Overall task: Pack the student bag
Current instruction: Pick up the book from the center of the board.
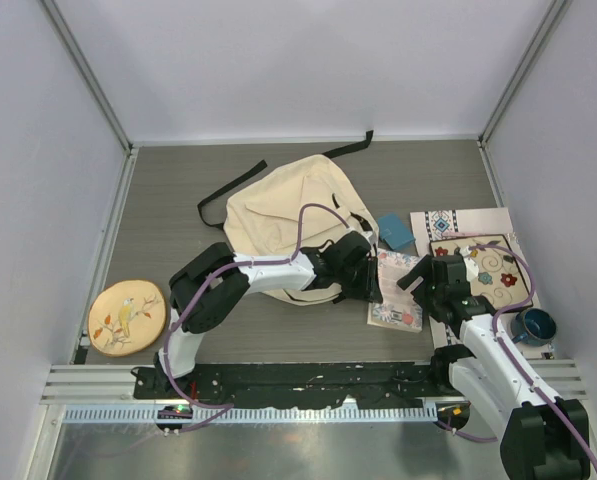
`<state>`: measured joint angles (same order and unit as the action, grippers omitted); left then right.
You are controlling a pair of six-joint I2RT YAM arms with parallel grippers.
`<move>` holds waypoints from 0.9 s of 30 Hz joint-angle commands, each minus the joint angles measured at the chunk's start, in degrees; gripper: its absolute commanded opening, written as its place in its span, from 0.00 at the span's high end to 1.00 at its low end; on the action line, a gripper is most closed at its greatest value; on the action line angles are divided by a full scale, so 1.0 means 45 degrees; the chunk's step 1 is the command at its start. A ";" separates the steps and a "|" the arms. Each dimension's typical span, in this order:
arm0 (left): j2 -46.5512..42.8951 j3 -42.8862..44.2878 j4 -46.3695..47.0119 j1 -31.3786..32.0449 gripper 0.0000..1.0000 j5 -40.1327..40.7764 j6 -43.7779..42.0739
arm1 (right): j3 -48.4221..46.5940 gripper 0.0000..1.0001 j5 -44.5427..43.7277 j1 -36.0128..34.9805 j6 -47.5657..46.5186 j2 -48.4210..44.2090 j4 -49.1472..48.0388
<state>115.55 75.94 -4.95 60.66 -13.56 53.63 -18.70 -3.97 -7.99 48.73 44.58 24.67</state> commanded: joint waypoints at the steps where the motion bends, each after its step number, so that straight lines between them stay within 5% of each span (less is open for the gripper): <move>1: -0.0540 0.0175 0.2954 0.0269 0.74 -0.1126 0.0505 | 0.0132 0.11 0.1780 -0.0139 0.0402 -0.0101 -0.0852; 3: -0.0540 0.0155 0.3131 0.0269 0.75 -0.1127 0.0622 | 0.0151 0.11 0.1800 -0.0158 0.0382 -0.0101 -0.0853; 6: -0.0462 0.0136 0.3190 0.0269 0.55 -0.1146 0.0661 | 0.0151 0.11 0.1839 -0.0158 0.0421 -0.0101 -0.0872; 11: -0.0053 0.0272 0.3190 0.0269 0.48 -0.1341 0.0915 | 0.0190 0.10 0.1839 -0.0158 0.0401 -0.0121 -0.0853; 14: 0.0143 0.0312 0.3171 0.0269 0.60 -0.1381 0.1032 | 0.0210 0.11 0.1858 -0.0139 0.0421 -0.0140 -0.0872; 19: 0.0085 0.0350 0.2490 0.0250 1.00 -0.1108 0.0799 | 0.0152 0.11 0.1800 -0.0158 0.0402 -0.0199 -0.0833; 27: -0.0850 0.0585 0.1902 0.0269 1.00 -0.1243 -0.0702 | -0.1581 0.10 0.0476 -0.0139 -0.0397 -0.0823 0.0900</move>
<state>115.33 75.81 0.56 60.51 -16.75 56.16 -18.94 -3.99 -7.79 48.05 43.24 25.74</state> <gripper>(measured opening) 0.058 0.898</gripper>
